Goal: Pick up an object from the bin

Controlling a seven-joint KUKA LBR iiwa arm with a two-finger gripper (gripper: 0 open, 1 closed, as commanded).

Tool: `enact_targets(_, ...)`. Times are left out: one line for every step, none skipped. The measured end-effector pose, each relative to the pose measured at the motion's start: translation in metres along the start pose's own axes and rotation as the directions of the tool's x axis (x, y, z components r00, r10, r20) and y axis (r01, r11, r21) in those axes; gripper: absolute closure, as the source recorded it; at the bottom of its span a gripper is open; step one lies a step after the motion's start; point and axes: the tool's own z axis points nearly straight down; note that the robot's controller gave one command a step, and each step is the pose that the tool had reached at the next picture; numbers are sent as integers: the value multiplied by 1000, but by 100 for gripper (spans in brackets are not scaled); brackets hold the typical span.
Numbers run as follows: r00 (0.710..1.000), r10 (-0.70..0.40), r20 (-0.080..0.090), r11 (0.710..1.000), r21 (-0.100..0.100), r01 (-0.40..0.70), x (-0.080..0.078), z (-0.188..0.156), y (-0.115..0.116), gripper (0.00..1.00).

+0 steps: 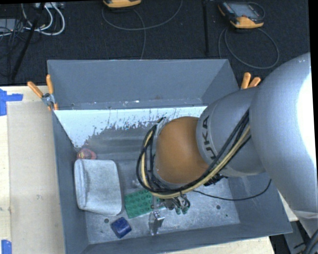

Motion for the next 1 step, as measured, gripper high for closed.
enact_targets(1000,4,0,1000,5,-4,0,-1,-5,100)
